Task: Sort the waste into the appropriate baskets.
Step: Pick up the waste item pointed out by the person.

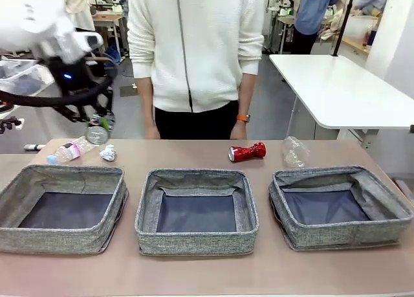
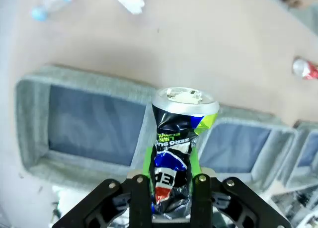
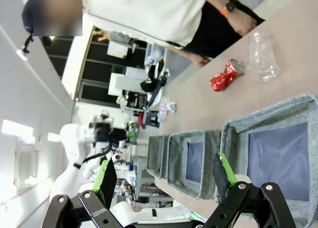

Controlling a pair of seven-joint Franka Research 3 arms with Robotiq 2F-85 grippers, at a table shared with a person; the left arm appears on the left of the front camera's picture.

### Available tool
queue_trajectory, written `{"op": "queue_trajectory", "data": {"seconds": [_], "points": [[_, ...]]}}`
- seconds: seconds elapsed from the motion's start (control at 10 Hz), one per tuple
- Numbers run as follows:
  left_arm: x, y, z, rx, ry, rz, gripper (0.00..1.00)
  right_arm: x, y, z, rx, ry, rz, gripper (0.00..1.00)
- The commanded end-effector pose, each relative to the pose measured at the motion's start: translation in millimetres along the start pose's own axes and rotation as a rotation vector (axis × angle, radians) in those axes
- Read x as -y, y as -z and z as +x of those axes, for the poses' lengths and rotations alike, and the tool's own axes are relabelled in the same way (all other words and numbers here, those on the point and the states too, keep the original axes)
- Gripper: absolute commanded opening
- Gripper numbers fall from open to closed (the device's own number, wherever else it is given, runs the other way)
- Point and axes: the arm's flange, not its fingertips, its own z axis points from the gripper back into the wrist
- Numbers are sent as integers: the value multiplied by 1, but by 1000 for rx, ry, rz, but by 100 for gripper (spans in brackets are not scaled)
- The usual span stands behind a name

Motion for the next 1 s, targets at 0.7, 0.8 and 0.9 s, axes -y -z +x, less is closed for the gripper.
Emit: {"op": "queue_trajectory", "data": {"seconds": [0.7,0.8,0.9], "points": [[71,-50,-39,57,-6,153,30,0,3,2,14,-27,22,100],[107,-90,-48,64,6,216,30,0,3,2,14,-27,22,100],[150,-122,-59,72,73,285,30,0,3,2,14,-27,22,100]]}}
